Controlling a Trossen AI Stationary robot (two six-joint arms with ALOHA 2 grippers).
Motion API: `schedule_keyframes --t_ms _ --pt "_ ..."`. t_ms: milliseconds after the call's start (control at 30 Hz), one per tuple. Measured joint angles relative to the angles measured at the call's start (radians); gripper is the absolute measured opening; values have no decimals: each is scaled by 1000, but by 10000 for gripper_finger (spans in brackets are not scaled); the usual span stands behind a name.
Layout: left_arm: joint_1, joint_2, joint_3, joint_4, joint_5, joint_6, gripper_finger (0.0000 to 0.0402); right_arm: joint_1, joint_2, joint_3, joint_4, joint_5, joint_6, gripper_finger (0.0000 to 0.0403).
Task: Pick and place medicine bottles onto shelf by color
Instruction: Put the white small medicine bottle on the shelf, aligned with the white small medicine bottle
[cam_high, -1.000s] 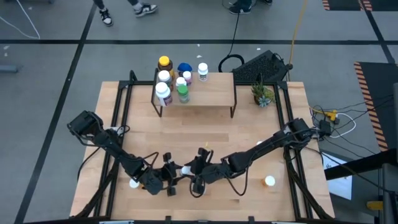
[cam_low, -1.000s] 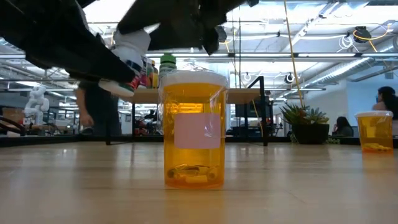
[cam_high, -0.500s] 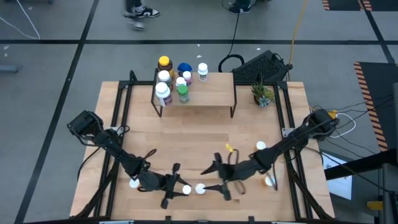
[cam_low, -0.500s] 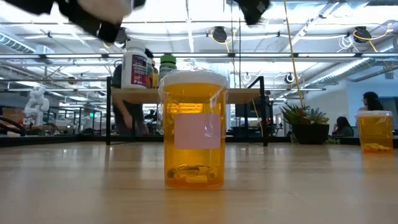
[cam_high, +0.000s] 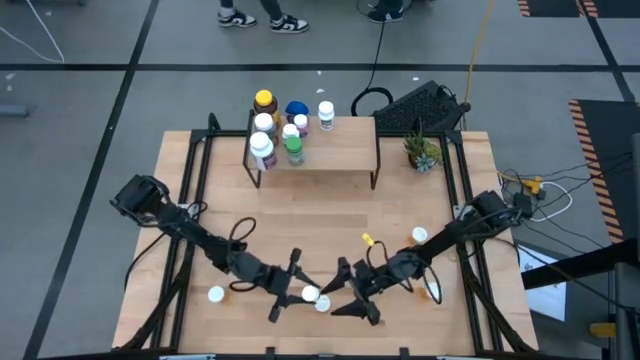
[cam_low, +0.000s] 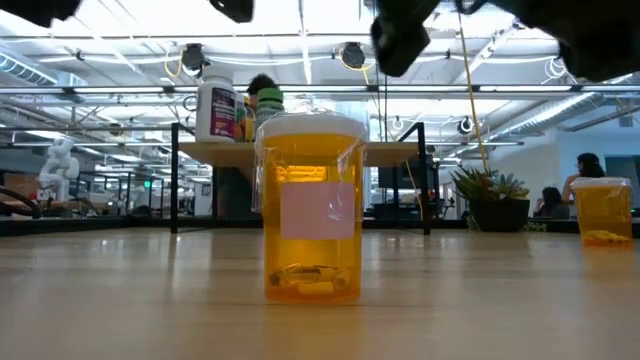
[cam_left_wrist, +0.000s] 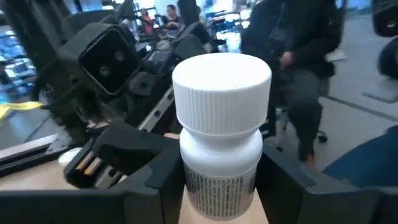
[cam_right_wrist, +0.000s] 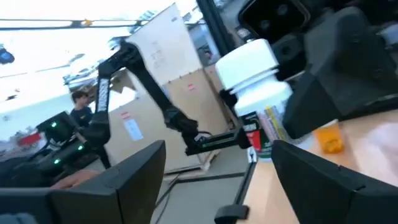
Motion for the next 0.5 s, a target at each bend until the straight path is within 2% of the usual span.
schedule_keyframes --t_ms 233,500 --pt "23 0 -2 73 75 39 168 -15 24 30 28 39 12 306" --pt "32 0 2 110 79 70 168 -18 26 35 -2 214 -7 307"
